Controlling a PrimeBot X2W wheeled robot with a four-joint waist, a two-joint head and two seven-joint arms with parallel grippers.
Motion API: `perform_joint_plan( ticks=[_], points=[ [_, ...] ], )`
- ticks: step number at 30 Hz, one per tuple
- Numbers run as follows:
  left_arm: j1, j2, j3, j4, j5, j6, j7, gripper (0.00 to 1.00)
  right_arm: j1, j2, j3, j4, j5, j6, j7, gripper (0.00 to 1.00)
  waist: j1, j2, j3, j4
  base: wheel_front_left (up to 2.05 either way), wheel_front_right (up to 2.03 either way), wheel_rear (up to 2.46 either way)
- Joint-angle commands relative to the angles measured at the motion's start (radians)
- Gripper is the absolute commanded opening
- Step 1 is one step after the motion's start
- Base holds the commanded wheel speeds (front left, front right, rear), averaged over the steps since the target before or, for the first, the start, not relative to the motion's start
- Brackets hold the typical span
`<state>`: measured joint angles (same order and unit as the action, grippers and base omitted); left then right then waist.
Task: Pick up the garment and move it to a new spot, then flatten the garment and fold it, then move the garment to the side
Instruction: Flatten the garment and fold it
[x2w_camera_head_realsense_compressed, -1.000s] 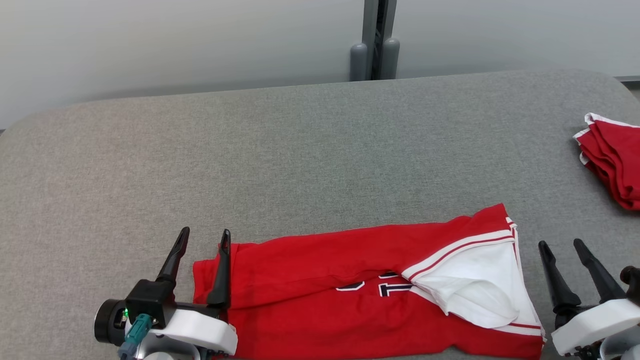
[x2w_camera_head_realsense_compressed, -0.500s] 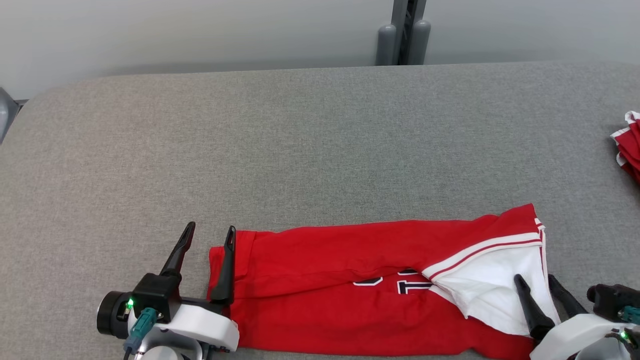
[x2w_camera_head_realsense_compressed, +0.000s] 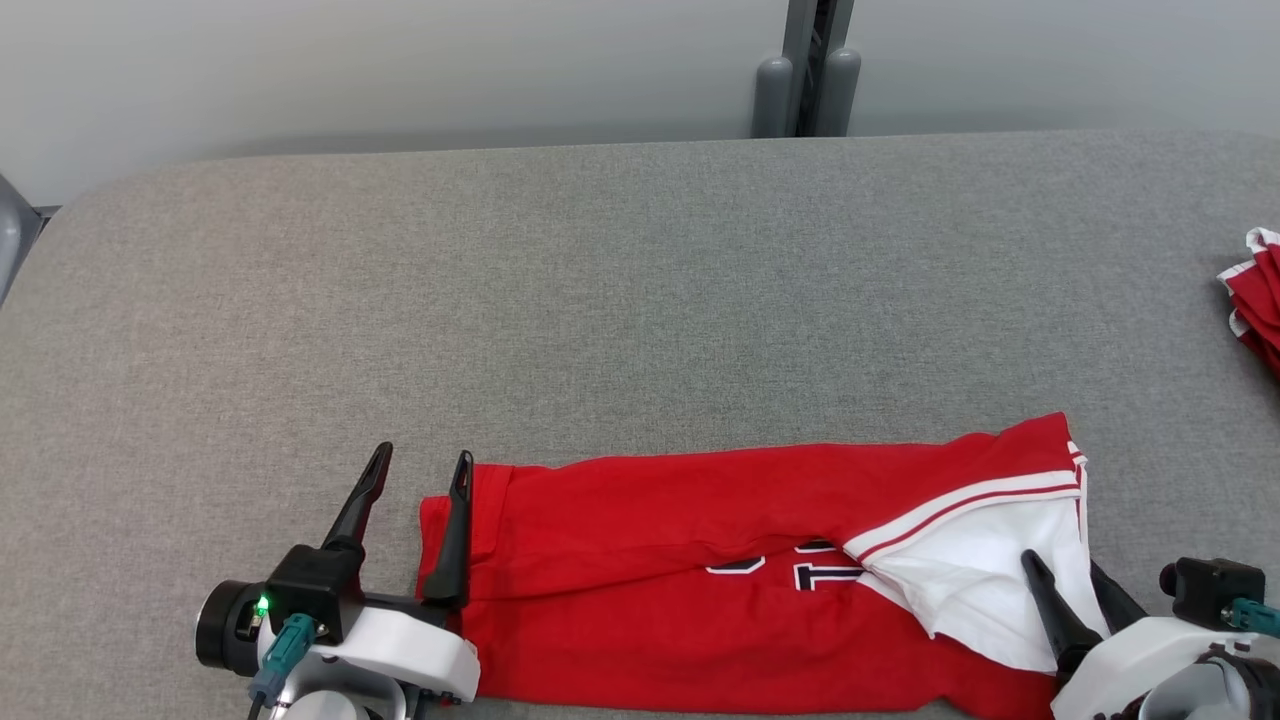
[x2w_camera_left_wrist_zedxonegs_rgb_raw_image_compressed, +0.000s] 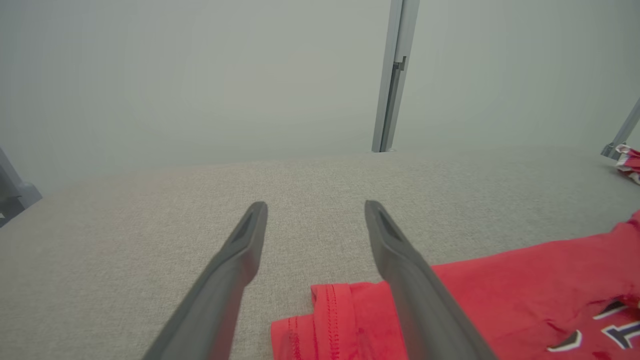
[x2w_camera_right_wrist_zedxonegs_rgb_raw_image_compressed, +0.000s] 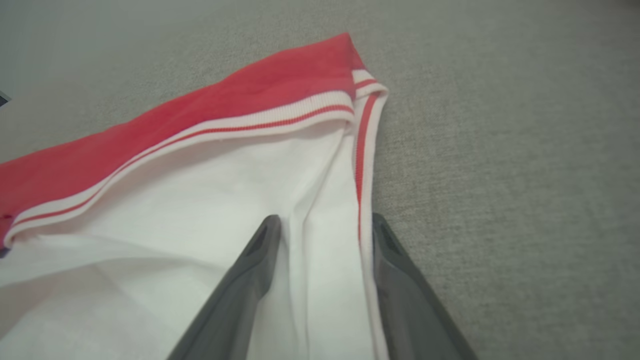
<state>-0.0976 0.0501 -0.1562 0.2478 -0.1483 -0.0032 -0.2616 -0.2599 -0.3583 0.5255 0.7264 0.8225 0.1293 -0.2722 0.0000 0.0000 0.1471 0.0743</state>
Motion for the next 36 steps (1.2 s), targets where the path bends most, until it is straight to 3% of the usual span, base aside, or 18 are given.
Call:
perform_joint_plan(
  ticks=[1, 2, 14, 29, 36],
  points=[
    [-0.009, 0.003, 0.000, 0.002, 0.002, 0.001, -0.004, 1.00, 0.011, 0.012, 0.029, 0.007, 0.009, 0.002, 0.015, 0.05, 0.0000, 0.0000, -0.002, 0.000, 0.00, 0.00, 0.00],
    [-0.008, 0.002, -0.002, 0.004, 0.002, 0.002, -0.004, 1.00, 0.010, 0.008, 0.037, 0.004, 0.015, 0.002, 0.015, 0.00, 0.0000, 0.0000, -0.004, -0.001, 0.00, 0.00, 0.00],
    [0.004, 0.003, -0.006, 0.009, 0.000, 0.002, -0.004, 1.00, -0.024, -0.077, 0.010, -0.011, 0.054, 0.001, 0.008, 0.00, 0.0000, 0.0000, -0.022, -0.009, 0.00, 0.00, 0.00],
    [-0.013, 0.003, 0.002, 0.007, 0.005, 0.002, -0.004, 1.00, -0.100, -0.265, 0.028, 0.066, 0.129, 0.001, 0.008, 0.00, 0.0000, 0.0000, -0.007, -0.016, 0.00, 0.00, 0.00],
    [0.001, 0.003, 0.007, 0.015, -0.003, 0.005, -0.004, 1.00, -0.115, -0.265, 0.088, 0.002, 0.169, 0.001, 0.010, 0.00, 0.0000, 0.0000, -0.032, -0.040, 0.00, 0.00, 0.00]
  ],
)
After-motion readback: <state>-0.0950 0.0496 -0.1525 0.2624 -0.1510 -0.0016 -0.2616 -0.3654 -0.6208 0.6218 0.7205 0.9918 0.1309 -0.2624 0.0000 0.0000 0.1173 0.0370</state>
